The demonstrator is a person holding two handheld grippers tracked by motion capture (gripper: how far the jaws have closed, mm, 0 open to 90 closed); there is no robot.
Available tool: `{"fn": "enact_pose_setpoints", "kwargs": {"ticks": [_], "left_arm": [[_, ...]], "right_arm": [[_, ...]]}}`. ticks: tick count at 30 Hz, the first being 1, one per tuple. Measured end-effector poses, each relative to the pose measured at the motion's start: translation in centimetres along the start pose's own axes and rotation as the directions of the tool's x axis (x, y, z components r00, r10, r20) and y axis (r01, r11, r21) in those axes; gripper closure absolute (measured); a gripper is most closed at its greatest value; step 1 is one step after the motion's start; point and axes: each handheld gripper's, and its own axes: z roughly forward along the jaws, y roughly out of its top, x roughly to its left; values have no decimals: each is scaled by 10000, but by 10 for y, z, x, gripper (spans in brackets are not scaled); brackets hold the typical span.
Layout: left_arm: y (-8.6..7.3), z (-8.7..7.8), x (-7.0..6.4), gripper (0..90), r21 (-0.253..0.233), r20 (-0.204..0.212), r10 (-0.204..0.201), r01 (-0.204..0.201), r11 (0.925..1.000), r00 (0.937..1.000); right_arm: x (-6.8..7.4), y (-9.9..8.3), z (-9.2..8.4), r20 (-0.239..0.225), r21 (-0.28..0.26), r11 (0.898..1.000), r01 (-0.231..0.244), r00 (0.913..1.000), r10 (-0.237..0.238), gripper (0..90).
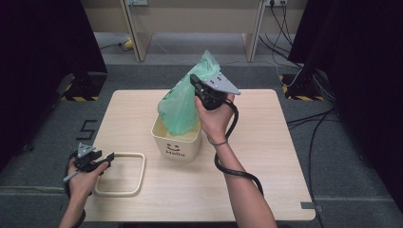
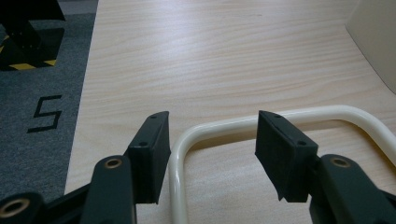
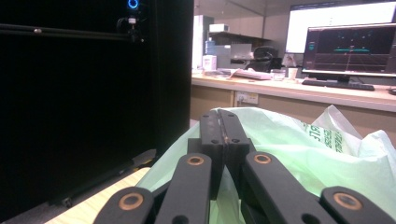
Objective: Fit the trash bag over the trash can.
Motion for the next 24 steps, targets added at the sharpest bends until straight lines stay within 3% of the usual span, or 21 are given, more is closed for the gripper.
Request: {"fn": "enact_pose_setpoints", "kwargs": {"ticks": [24], "left_arm": [[2, 1, -2, 441, -135, 85, -8, 9, 9999, 10000]], "right_arm": [[13, -32, 9, -911, 1348, 9902, 367, 9955, -245, 900]]}}
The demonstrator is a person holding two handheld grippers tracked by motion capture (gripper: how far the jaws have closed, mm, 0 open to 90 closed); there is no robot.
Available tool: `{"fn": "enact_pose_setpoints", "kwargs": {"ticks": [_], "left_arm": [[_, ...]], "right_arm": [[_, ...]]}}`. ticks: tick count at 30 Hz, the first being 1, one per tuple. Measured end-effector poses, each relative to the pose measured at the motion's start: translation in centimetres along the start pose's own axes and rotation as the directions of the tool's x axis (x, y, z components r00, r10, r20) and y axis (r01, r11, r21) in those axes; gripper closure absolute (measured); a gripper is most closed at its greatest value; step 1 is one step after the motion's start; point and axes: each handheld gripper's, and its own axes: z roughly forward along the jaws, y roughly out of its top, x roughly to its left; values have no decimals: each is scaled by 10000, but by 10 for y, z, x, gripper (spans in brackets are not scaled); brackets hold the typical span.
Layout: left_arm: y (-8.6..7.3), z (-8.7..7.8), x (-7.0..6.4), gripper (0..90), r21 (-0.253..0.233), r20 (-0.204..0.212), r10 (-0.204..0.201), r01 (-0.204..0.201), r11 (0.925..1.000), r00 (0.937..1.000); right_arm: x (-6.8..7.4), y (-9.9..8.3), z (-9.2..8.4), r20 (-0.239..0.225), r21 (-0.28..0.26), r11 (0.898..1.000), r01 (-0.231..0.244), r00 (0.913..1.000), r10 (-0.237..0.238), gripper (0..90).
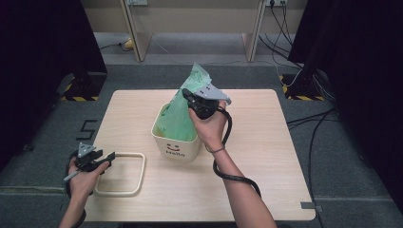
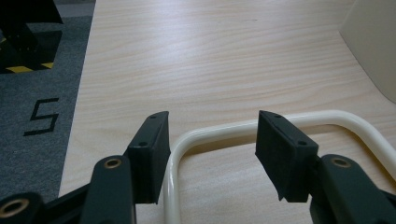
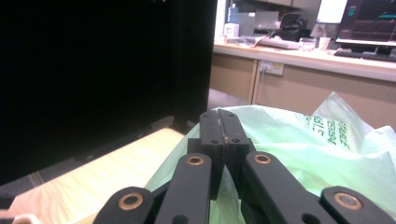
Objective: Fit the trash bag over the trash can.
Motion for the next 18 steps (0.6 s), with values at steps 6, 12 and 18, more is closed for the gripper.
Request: {"fn": "enact_pose_setpoints", "kwargs": {"ticks": [6, 12, 18], "left_arm": [[1, 0, -2, 441, 14, 24, 71, -71, 10000, 10000], [3, -1, -3, 441, -36, 43, 101, -100, 9999, 9999], [9, -2, -6, 438, -161, 158, 180, -178, 9997, 9997]], "right_arm": [[6, -12, 5, -291, 457, 9990, 22, 9996, -8, 900], [9, -27, 8, -633, 1054, 9944, 32, 9980, 35, 895], [10, -38, 9, -1197, 1807, 9835, 108, 9927, 111, 831]]}}
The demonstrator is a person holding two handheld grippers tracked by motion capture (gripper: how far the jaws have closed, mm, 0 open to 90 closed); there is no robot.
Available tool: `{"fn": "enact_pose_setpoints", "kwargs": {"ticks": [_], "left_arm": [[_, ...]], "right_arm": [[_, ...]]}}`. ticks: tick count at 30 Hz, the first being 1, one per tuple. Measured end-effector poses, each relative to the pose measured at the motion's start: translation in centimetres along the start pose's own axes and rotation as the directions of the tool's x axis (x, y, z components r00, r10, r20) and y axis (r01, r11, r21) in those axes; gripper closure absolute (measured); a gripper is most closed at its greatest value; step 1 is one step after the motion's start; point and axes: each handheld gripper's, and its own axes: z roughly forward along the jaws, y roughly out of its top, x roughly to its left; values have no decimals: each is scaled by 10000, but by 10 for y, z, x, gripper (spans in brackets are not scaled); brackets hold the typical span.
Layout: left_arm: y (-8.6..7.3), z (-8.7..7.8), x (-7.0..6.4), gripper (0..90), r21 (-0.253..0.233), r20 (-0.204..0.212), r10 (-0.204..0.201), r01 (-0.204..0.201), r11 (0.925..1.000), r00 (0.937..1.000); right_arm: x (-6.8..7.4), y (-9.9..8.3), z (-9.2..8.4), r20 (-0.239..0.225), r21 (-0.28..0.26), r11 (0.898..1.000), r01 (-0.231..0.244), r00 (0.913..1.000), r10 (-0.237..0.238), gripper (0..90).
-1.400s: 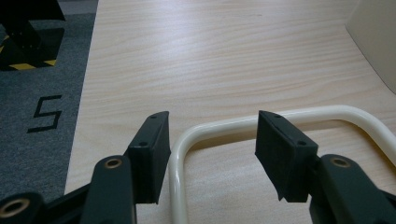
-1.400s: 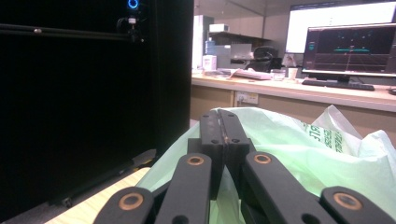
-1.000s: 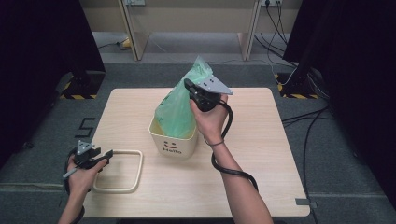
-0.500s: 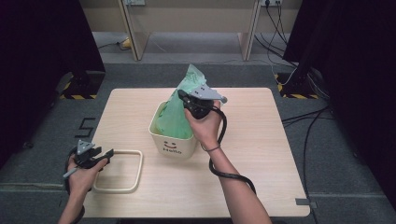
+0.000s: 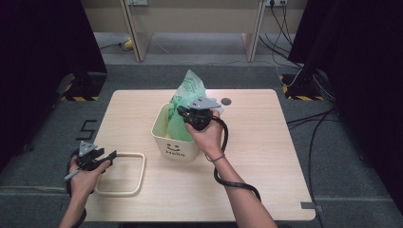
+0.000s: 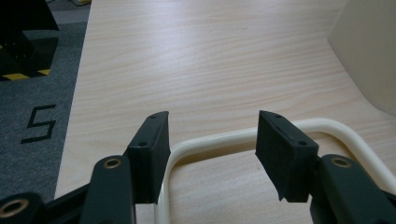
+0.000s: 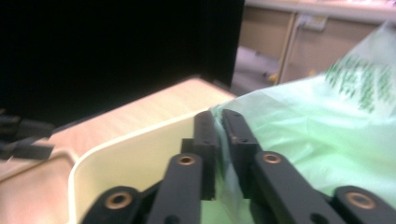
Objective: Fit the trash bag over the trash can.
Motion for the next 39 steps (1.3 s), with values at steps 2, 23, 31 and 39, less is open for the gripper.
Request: {"fn": "enact_pose_setpoints", "kwargs": {"ticks": [2, 23, 31, 39], "left_arm": [[5, -1, -3, 432, -36, 152, 41, -41, 10000, 9999], [66, -7, -47, 404, -654, 1598, 964, -869, 9941, 9824], [73, -4, -56, 402, -615, 1798, 1101, -1005, 9930, 9775], [72, -2, -58, 402, -563, 1805, 1162, -1077, 9926, 9767]], "right_arm": [[-2, -2, -2, -186, 223, 9997, -90, 9998, 94, 746], [-64, 21, -51, 1233, -185, 9871, -1590, 9794, 1601, 555], [-79, 12, -45, 1276, 204, 9747, -2227, 9675, 2184, 543], [-84, 11, -35, 1137, 465, 9727, -2276, 9686, 2212, 495]]}}
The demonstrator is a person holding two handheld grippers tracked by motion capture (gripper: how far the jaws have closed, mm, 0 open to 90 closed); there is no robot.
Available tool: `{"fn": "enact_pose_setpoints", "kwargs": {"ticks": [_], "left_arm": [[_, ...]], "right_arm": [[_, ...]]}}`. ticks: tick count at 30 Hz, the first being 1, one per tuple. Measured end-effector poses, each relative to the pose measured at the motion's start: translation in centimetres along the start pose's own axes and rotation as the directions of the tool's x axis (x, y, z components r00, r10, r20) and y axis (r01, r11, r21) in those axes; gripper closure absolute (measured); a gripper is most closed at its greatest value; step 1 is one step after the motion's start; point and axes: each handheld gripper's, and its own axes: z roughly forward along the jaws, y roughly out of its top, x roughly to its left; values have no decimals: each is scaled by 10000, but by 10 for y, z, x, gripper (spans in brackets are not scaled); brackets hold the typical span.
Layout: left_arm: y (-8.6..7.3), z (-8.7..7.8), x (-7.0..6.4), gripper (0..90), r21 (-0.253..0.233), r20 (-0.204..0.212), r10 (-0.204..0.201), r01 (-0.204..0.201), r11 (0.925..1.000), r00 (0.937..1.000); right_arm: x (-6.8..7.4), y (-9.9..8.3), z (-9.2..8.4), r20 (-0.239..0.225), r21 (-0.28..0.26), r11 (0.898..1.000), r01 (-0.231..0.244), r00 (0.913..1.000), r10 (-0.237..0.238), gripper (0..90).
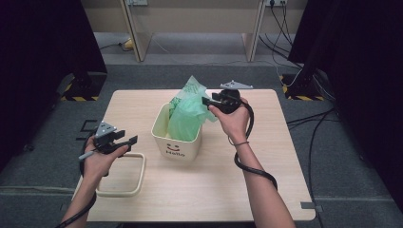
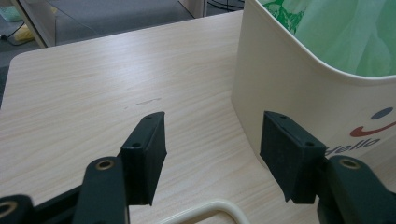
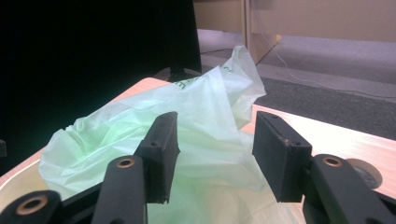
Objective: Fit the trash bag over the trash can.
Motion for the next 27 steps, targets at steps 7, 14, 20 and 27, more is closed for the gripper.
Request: {"fn": "enact_pose_setpoints", "kwargs": {"ticks": [7, 14, 20, 27], "left_arm": [[0, 1, -2, 402, -20, 29, -1, 1, 10000, 10000], [3, -1, -4, 409, -91, 71, 91, -90, 9999, 9999], [8, -5, -6, 408, -271, 101, 125, -122, 9996, 9999], [20, -10, -16, 410, -557, 474, 176, -149, 9983, 9987]], "right_arm": [[-2, -2, 8, -245, 458, 9986, 257, 9994, -246, 693], [8, -2, 7, -402, 327, 9974, 641, 9972, -628, 900], [18, 1, 2, -461, 102, 9951, 983, 9941, -978, 900], [51, 0, 1, -1286, -173, 9796, 2002, 9712, -2008, 900]]}}
